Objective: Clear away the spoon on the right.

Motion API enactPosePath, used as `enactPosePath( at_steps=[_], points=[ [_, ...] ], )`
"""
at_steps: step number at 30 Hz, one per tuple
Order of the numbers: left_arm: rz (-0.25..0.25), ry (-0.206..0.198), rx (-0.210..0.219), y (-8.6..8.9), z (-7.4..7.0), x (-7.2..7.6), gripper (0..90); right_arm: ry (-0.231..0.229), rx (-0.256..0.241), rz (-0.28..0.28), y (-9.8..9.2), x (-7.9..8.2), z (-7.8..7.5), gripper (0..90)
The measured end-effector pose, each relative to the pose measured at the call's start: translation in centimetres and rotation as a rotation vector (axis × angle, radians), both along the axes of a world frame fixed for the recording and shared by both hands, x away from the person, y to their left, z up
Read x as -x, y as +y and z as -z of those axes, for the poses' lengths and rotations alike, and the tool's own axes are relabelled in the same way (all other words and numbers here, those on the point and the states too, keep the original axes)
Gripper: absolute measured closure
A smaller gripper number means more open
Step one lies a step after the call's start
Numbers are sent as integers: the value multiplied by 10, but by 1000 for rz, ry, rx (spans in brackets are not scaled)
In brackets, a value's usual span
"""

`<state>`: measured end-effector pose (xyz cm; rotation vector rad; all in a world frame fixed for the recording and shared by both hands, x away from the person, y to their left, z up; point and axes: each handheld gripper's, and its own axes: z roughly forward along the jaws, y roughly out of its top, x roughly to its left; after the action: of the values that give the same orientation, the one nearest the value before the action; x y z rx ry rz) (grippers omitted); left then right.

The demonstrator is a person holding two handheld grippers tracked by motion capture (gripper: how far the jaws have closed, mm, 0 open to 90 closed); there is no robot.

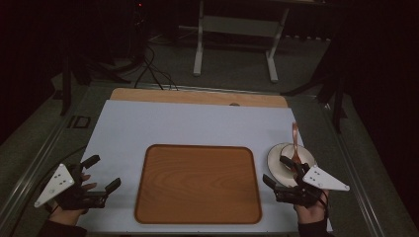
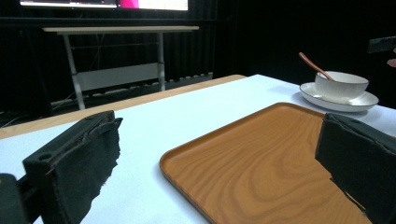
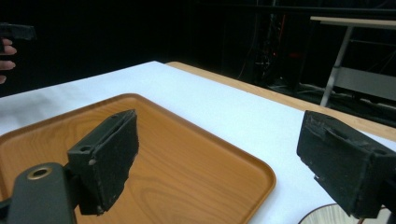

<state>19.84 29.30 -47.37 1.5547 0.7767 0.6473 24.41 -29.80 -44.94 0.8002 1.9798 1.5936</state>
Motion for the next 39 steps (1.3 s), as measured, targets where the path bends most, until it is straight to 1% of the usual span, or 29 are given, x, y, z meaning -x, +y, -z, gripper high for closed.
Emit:
enactPosePath(
  at_steps=[2,4,7,10,11,12,16,17,18,19,23,24,26,28,30,32,34,39],
  points=[
    [4,0,0,0,0,0,0,9,3,5,-1,-1,1,124],
    [6,0,-3,-1,0,0,0,15,17,22,-2,-1,0,115],
    [8,-2,-6,-2,0,1,0,27,8,12,-3,-1,0,115],
    [8,-3,-3,-1,-1,0,0,37,31,-4,0,-1,1,115],
    [9,-3,-2,-1,-1,0,0,33,42,-5,1,-1,1,115],
    [9,-3,-2,-1,-1,0,0,43,39,-10,3,-1,0,111],
    [9,-2,-2,-1,-1,0,0,55,3,-11,4,2,-8,111],
    [9,-2,-2,-1,-1,0,0,55,3,-11,4,2,-8,111],
    [10,-5,3,-1,-1,0,0,55,-8,-13,5,3,-10,110],
    [14,-6,3,-1,-1,0,0,61,-18,-27,7,5,-16,110],
    [18,-3,0,-2,-2,0,0,43,-7,-51,13,9,-30,110],
    [18,-3,0,-2,-2,0,0,43,-7,-51,13,9,-30,110],
    [17,-5,6,-2,-2,0,0,39,-2,-59,18,9,-40,104],
    [16,-4,7,-2,-2,0,0,25,7,-57,20,9,-46,105],
    [17,-2,7,-2,-2,0,0,22,17,-63,22,6,-52,105],
    [17,-2,8,-2,-2,0,0,25,20,-56,22,3,-57,105],
    [19,-4,6,-2,-2,0,0,23,21,-65,22,0,-63,105],
    [23,-6,5,-2,-2,1,0,-7,37,-70,22,-5,-75,105]
  ],
)
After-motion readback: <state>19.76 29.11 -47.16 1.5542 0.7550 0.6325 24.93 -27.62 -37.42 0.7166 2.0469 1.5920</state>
